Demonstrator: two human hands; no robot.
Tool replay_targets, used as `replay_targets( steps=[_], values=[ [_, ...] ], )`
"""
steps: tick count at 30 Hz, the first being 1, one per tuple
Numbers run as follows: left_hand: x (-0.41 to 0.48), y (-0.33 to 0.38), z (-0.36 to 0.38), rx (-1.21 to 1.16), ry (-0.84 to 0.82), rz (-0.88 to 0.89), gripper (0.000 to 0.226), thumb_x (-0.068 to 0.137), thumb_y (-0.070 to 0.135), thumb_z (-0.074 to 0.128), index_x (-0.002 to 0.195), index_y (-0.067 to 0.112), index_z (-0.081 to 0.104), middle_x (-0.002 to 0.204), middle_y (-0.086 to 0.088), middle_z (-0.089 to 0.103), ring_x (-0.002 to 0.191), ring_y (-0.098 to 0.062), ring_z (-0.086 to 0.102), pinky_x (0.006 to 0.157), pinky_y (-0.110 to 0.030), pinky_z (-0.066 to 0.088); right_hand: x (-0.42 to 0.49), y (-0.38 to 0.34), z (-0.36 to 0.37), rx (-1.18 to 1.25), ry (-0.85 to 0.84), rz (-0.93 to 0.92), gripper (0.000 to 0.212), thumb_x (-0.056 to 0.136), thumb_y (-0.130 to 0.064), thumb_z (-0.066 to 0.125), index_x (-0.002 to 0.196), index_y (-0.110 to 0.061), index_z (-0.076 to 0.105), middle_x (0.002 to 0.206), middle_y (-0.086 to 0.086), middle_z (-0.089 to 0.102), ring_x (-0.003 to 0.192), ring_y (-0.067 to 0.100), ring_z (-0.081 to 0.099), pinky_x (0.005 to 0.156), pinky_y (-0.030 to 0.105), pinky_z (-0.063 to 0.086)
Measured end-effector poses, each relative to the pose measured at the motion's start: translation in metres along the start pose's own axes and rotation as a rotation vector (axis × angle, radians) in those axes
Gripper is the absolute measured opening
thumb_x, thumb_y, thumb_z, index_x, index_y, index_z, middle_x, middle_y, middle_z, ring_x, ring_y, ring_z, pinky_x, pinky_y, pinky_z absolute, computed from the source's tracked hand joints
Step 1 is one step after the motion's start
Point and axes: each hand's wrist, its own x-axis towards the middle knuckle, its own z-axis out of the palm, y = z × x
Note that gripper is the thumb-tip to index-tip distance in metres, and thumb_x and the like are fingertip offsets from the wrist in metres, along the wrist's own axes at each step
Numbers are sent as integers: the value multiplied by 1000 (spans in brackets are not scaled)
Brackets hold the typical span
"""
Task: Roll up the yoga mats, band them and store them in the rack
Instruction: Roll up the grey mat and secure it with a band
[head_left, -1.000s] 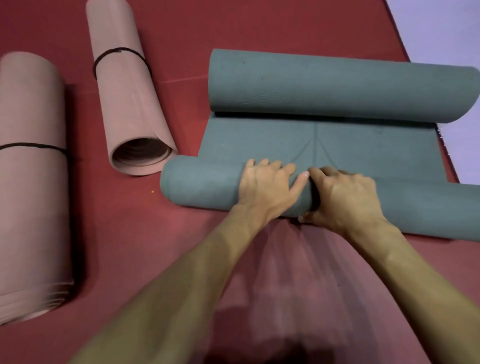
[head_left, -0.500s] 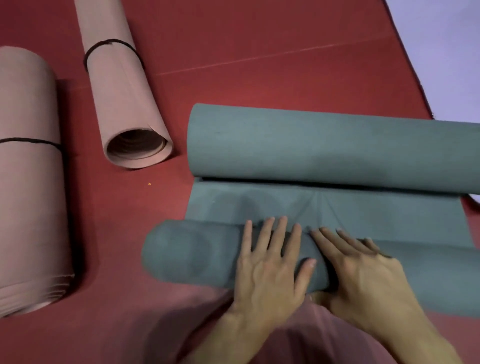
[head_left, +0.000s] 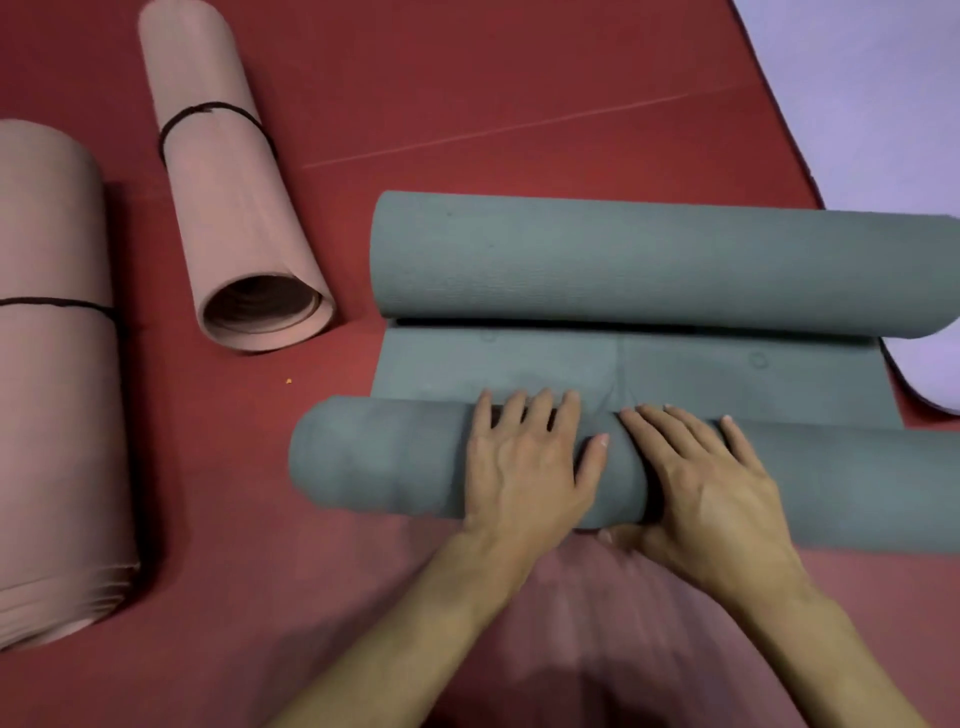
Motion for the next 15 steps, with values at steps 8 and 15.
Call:
replay_targets(
  steps=[8, 15],
  values=[
    [42, -6, -8, 6, -89, -17, 57, 102, 57, 32, 109, 21, 76, 105, -6, 76, 103, -30, 68, 100, -47, 42, 25, -7, -21, -18, -136, 57, 137, 53, -82, 80, 162, -16, 30, 168, 3, 33, 157, 26, 25, 122, 64, 17],
    [85, -9, -15, 27, -201, -34, 51, 105, 49, 36, 112, 16, 76, 110, -11, 76, 108, -33, 69, 96, -41, 46, 51, -6, -11, -75, 87, -32, 117, 37, -65, 90, 137, -14, 59, 134, 7, 66, 120, 33, 63, 107, 64, 43]
  ],
)
